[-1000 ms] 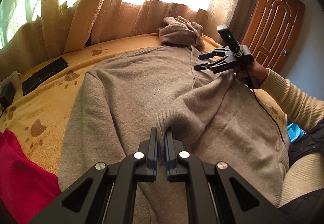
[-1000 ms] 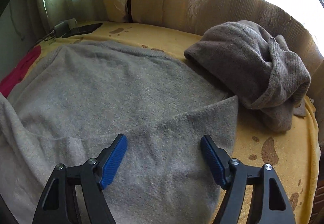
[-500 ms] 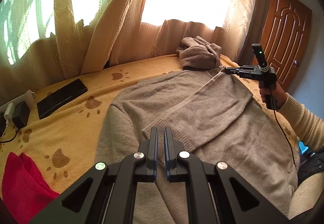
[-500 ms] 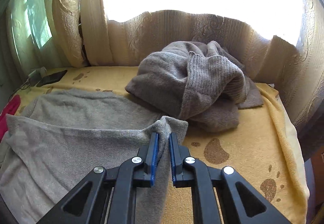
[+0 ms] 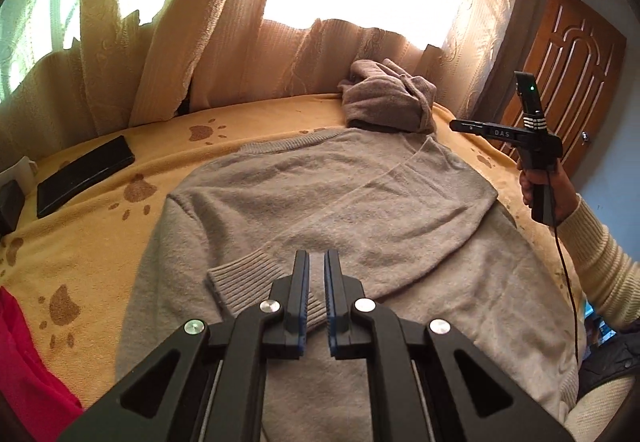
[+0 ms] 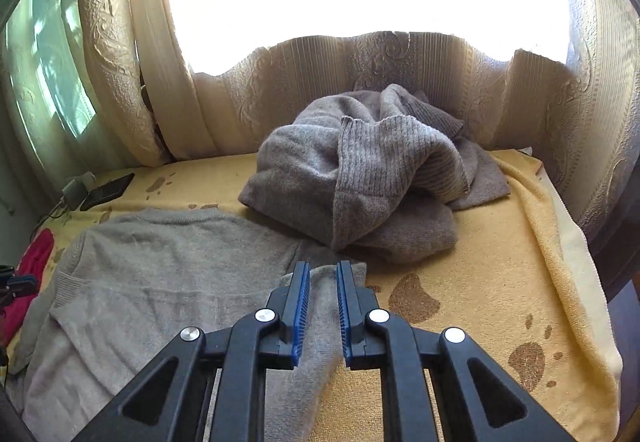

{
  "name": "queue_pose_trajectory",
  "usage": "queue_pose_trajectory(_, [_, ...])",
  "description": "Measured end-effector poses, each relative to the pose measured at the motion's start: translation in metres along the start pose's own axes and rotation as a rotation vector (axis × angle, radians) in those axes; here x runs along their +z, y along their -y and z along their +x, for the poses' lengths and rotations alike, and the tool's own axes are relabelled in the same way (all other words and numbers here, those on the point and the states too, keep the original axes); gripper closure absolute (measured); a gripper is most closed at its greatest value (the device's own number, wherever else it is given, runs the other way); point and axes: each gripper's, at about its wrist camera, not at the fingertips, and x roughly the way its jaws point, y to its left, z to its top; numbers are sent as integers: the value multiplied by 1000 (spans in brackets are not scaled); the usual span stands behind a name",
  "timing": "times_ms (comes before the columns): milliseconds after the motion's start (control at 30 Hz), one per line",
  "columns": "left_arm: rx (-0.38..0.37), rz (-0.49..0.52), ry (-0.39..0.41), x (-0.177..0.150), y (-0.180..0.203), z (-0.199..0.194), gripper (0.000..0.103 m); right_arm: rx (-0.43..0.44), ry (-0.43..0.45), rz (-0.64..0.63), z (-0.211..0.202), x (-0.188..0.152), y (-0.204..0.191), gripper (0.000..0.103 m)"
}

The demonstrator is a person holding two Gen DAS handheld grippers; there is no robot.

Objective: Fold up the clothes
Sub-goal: 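Lower the sleeve cuff onto the sweater and open the left gripper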

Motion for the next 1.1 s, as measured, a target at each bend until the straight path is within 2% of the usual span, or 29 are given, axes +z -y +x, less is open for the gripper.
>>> queue_pose_trajectory(133, [59,-42,-71,-5,-1,38,94,22,-23,-17,6,3,-6,88])
queue_pose_trajectory(267, [125,-95,-81,-12,-20,40,94,31,-127,-99,37,-8,-22,88])
queue_pose_trajectory(333, [158,-122,-86,-16,-30,40,94,2,-189,-109,58,-15,-19,88])
queue_pose_trajectory(433, [187,-107,-84,-21,-34,38,94,4,-178,-110,62,-19,-13,88])
queue_pose_trajectory(633, [186,-119,-73,-22,-37,38,94,-35,-162,-142,55,-24,-20,84])
queue_pose_trajectory(667, [187,-118,-72,-22,-37,38,94,-45,-156,-139,51,-25,-21,80])
queue_pose_trajectory(733, [193,-115,-72,-22,-36,38,94,-48,-127,-137,38,-26,-27,61])
queue_pose_trajectory(767, [199,-117,-73,-21,-34,37,94,-48,-102,-144,28,-28,-32,40])
queue_pose_trajectory(800, [208,-120,-75,-21,-31,37,94,-52,-75,-159,17,-29,-39,32])
queue_pose_trajectory(833, [217,-123,-77,-20,-28,36,92,-55,-55,-178,7,-31,-46,32])
queue_pose_trajectory(900, [230,-123,-73,-18,-18,34,73,-60,-43,-233,-7,-35,-63,32])
queue_pose_trajectory(967, [225,-126,-50,-17,-6,29,28,-51,-43,-277,-18,-41,-79,32])
queue_pose_trajectory(1000, [220,-123,-28,-16,1,25,22,-42,-47,-296,-21,-45,-86,32])
queue_pose_trajectory(1100, [213,-109,8,-14,16,20,20,-18,-81,-324,-19,-59,-103,32])
